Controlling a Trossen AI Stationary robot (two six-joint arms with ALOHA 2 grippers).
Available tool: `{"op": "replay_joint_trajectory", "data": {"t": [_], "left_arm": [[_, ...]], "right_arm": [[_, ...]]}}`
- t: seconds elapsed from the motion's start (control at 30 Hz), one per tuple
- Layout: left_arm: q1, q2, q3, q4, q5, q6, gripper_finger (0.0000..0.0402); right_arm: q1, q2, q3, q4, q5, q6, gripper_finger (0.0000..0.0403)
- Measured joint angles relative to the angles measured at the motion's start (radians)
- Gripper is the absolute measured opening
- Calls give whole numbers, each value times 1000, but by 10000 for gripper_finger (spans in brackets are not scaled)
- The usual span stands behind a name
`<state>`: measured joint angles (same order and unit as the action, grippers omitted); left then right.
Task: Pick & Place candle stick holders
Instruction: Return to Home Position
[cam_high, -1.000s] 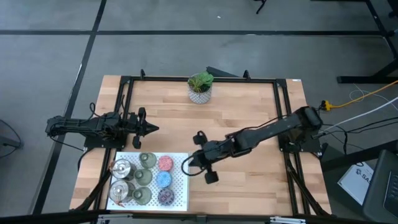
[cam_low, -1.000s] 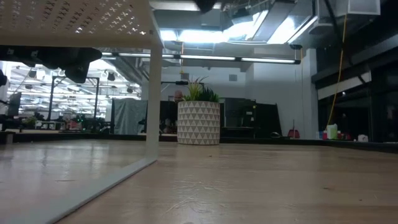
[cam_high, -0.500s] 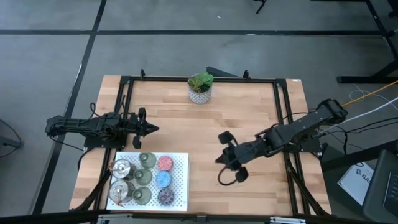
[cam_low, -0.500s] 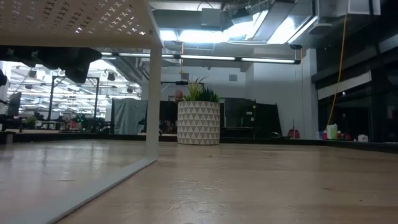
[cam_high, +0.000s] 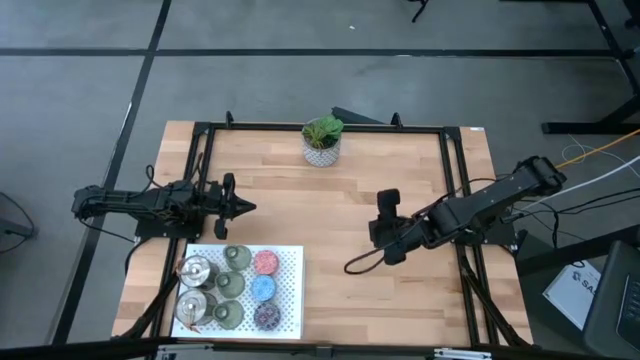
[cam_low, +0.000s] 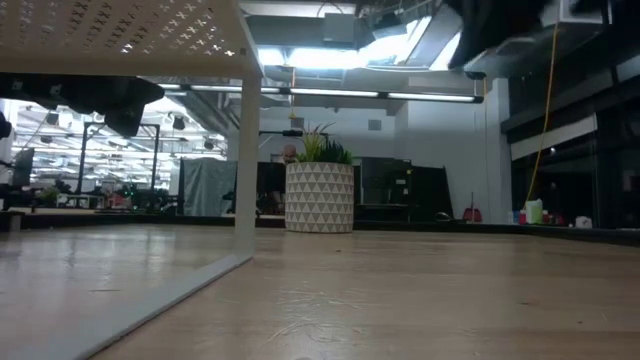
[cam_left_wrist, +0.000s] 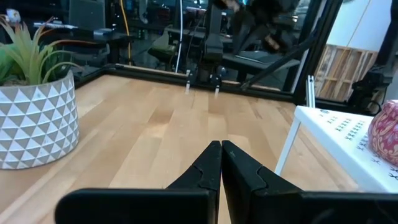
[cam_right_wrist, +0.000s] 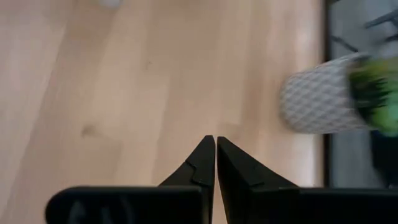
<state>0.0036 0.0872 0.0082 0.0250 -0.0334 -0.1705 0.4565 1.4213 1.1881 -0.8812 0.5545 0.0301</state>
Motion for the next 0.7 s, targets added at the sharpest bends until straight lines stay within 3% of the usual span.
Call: {"op": "replay_joint_trajectory", "data": {"t": [0.33,0.7], "left_arm": [[0,0,0,-5,0,0,6],[0,0,0,-6,0,0,6]], "right_arm": [[-60,-123,-327,330,-329,36,19],[-124,-498,-697,750,-349,-18,19]]}}
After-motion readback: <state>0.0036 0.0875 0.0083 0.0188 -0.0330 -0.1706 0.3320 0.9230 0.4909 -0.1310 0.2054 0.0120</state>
